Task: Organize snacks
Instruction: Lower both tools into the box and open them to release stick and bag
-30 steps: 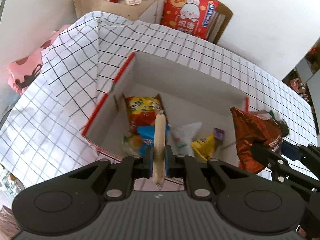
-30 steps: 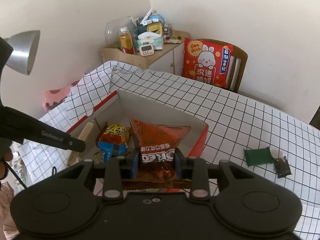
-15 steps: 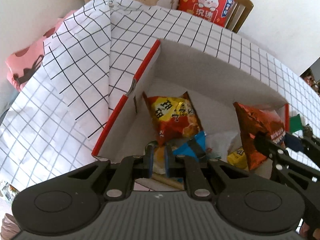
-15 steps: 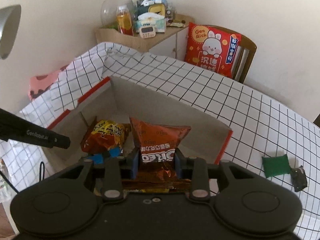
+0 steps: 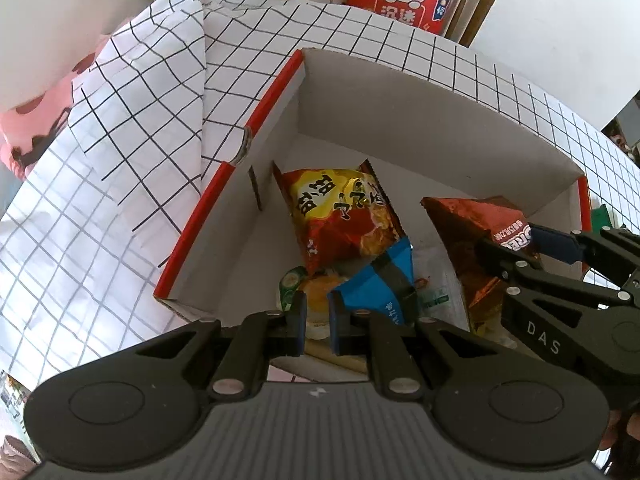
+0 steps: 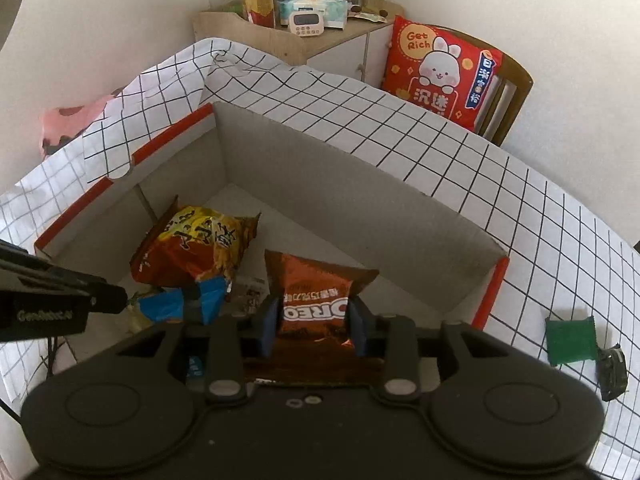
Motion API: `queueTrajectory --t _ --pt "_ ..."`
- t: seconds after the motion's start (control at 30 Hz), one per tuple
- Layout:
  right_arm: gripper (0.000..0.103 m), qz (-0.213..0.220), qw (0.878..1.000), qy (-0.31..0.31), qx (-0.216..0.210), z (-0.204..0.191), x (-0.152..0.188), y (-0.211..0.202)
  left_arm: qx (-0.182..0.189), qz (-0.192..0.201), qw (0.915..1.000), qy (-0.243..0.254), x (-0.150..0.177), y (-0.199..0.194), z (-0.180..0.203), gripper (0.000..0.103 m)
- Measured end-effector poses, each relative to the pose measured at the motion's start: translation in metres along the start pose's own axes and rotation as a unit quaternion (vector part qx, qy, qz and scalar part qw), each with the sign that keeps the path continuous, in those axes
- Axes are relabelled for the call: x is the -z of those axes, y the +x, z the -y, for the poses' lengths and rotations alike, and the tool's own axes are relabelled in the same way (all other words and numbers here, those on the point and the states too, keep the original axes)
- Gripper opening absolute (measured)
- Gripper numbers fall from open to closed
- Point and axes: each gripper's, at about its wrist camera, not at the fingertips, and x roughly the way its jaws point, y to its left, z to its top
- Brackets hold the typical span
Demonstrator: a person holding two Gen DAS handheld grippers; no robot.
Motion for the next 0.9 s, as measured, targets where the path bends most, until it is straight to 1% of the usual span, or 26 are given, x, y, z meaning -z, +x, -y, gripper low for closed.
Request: queueTrajectory --t 0.07,0.33,0.4,0.5,0.7,0.8,0.9 --pt "0.039 0.001 1.000 0.000 -0.004 0.001 0.001 -0.003 0.001 0.004 1.0000 0.002 0.001 -0.002 0.002 0.011" --pt "0.059 0.019 1.000 0.016 -0.017 0.009 0.007 -0.027 0.000 0.029 0.9995 0.012 0.009 -0.018 0.007 0.012" --pt "0.061 0.026 0.999 0.019 -0.023 0.012 0.010 -0.037 0.001 0.037 0.9992 0.016 0.012 -0.024 0.010 0.012" --pt "0.063 0.038 0.999 0.022 -0.029 0.015 0.013 -0.052 0.004 0.050 0.9985 0.022 0.016 -0.034 0.014 0.016" --pt "0.064 0.062 0.997 0.027 -0.044 0.020 0.019 -0.082 0.010 0.075 0.9964 0.036 0.024 -0.054 0.025 0.019" --pt "0.067 0.075 0.996 0.029 -0.048 0.023 0.023 -0.097 0.014 0.088 0.9952 0.041 0.028 -0.066 0.030 0.028" --pt "0.068 0.087 0.994 0.034 -0.053 0.026 0.027 -0.111 0.017 0.100 0.9936 0.049 0.030 -0.075 0.037 0.030"
